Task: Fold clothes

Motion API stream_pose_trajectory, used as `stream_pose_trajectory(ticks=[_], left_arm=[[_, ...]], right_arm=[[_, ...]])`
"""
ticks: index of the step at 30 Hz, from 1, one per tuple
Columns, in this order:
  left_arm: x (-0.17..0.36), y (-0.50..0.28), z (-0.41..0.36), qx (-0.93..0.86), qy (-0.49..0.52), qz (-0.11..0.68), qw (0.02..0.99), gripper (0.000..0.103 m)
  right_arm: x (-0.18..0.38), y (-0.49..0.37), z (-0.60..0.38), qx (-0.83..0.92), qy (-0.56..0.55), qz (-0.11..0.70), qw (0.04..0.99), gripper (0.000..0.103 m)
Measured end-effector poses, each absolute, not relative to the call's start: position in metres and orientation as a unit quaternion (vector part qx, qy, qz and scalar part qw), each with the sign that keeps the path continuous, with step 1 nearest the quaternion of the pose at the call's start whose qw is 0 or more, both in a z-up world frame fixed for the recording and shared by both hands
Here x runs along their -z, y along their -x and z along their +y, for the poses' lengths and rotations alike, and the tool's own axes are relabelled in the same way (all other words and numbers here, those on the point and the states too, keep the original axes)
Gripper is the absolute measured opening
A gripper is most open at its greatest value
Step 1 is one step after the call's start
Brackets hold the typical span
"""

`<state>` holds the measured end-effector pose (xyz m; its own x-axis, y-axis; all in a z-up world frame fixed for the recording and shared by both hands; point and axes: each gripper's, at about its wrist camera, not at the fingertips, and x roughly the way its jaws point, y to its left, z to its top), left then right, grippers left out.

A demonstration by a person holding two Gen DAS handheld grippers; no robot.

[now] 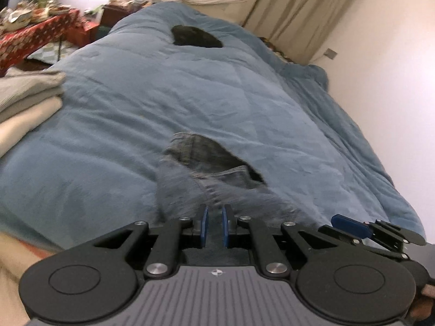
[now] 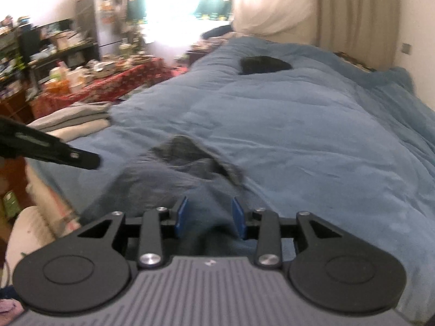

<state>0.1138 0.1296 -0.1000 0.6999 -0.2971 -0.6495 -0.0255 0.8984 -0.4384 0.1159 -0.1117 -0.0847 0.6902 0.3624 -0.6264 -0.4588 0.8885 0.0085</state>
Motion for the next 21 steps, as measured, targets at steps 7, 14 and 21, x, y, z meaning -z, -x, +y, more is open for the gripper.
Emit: stream_pose_trajectory(ticks=[7, 14, 21], left_arm=[[0.113, -0.107, 0.163, 0.055, 0.247, 0.381, 0.889, 0.009], [0.135, -0.107, 0.188, 0.055, 0.282, 0.402, 0.87, 0.009], [0.148, -0.118, 0.188, 0.066, 0.284, 0.417, 0.861, 0.009]], right_arm=[[0.096, -0.126, -0.044, -0.301, 0.106, 0.326, 0.89, 0.039], [0.137, -0.145, 0.011, -0.297, 0.136, 0.354, 0.876, 0.04], [0.17, -0.161, 0.017, -0.238, 0.17, 0.377, 0.879, 0.001]])
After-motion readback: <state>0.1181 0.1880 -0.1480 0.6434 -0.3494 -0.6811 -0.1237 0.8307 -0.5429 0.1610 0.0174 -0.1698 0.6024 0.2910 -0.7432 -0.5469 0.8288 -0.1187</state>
